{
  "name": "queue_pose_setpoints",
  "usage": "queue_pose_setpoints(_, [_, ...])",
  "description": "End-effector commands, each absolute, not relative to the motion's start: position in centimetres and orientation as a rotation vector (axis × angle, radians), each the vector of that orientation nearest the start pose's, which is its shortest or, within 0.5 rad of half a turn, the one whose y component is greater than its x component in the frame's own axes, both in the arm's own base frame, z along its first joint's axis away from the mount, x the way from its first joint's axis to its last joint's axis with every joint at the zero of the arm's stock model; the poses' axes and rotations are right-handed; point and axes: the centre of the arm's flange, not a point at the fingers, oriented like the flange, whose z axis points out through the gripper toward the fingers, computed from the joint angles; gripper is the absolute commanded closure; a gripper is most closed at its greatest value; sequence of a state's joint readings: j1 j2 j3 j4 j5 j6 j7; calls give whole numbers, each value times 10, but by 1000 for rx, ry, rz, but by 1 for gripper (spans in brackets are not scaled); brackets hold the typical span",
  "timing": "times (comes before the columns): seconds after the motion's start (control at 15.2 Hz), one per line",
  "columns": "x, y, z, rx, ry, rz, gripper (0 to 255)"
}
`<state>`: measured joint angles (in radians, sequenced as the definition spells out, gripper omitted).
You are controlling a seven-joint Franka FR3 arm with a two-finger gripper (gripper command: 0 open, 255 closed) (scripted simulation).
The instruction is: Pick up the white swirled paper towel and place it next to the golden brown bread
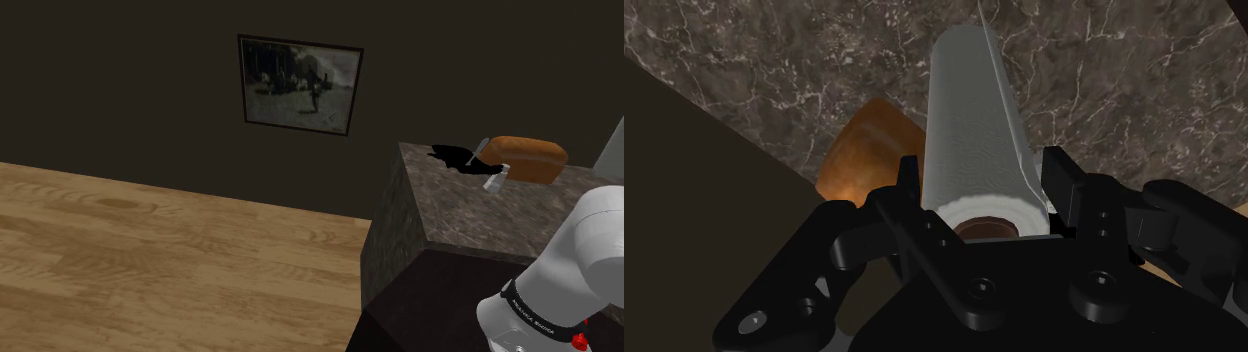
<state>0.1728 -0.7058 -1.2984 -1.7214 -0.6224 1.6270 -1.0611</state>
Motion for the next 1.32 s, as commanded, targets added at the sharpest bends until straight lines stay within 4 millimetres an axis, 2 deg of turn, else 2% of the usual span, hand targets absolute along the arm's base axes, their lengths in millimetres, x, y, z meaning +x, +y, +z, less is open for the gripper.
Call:
queue_pose_setpoints(0.0, [8,-557,567,-3213,51,-164,255])
queue_pose_setpoints(1.25, [8,-557,466,-3213,51,-164,255])
